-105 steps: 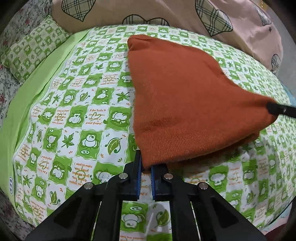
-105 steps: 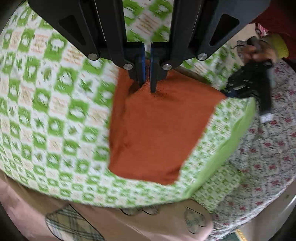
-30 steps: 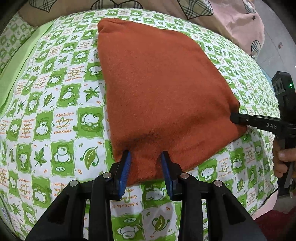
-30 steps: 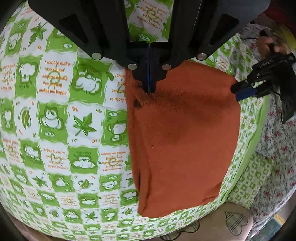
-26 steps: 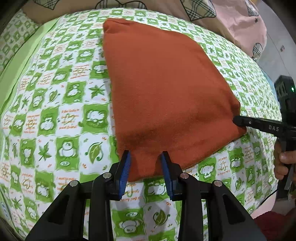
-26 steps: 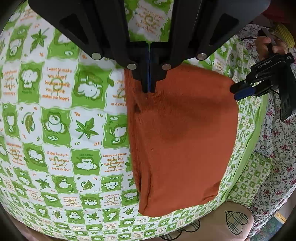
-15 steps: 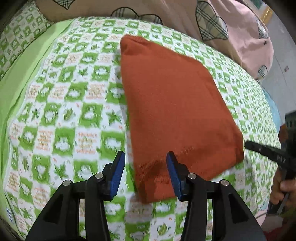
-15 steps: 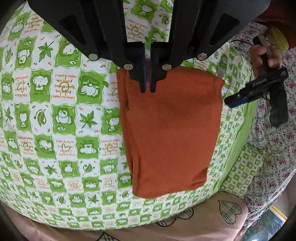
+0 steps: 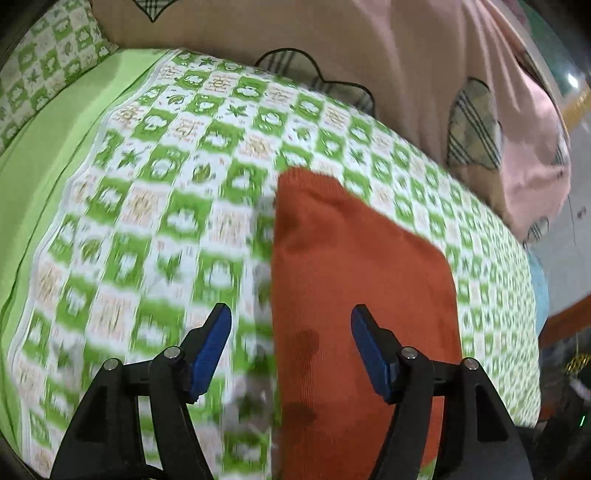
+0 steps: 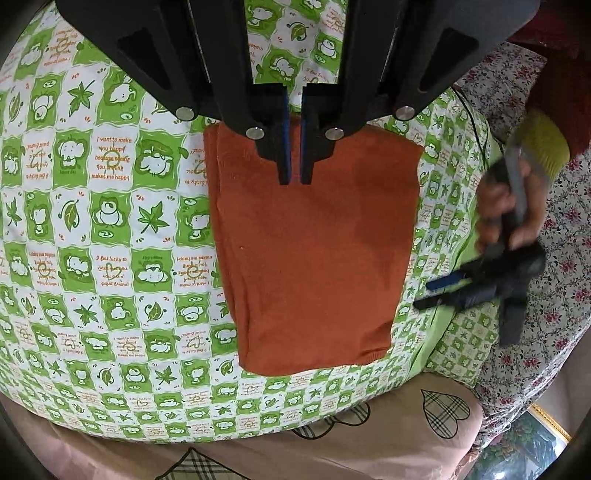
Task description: Fold small clothes
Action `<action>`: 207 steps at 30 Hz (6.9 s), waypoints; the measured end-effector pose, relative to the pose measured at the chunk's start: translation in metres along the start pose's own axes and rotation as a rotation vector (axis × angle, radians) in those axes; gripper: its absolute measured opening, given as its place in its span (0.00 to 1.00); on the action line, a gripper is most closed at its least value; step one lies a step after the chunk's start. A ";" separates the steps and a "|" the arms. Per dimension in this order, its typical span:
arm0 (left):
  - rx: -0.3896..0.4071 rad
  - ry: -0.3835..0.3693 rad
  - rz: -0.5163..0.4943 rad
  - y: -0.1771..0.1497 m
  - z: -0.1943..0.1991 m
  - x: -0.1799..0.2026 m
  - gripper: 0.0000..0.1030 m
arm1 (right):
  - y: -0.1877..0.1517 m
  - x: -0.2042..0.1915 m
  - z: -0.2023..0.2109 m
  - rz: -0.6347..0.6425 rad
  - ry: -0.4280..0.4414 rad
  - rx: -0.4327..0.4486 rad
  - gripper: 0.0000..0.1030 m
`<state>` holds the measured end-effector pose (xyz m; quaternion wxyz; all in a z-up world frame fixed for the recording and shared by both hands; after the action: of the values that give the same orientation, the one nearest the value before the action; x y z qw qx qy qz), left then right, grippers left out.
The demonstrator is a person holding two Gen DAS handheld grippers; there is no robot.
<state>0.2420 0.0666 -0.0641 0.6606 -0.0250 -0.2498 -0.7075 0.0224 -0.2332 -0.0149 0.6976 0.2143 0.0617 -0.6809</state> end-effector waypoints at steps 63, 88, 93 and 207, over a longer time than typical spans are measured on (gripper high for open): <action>0.095 0.380 -0.235 -0.226 0.065 0.044 0.80 | -0.055 -0.030 -0.003 0.248 -0.162 0.055 0.84; 0.060 0.464 -0.303 -0.193 0.038 0.072 0.83 | -0.030 -0.033 -0.020 0.249 -0.150 0.030 0.92; 0.071 0.454 -0.293 -0.182 0.038 0.077 0.83 | -0.022 -0.034 -0.022 0.252 -0.144 0.027 0.93; 0.061 0.433 -0.197 -0.164 0.021 0.085 0.86 | 0.015 -0.043 -0.029 0.247 -0.124 0.032 0.94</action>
<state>0.0698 -0.0035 -0.0673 0.6268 0.1718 -0.1247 -0.7497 0.0405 -0.1825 -0.0218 0.7751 0.1891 -0.0193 -0.6025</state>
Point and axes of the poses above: each gripper's, at about its wrist camera, not at the fingertips, and z roughly against the way its jaws point, x to its right, y to its top, the point moved 2 cm from there along -z, roughly the way its jaws point, and after that the axes turned 9 degrees about -x, right-handed, at the moved point
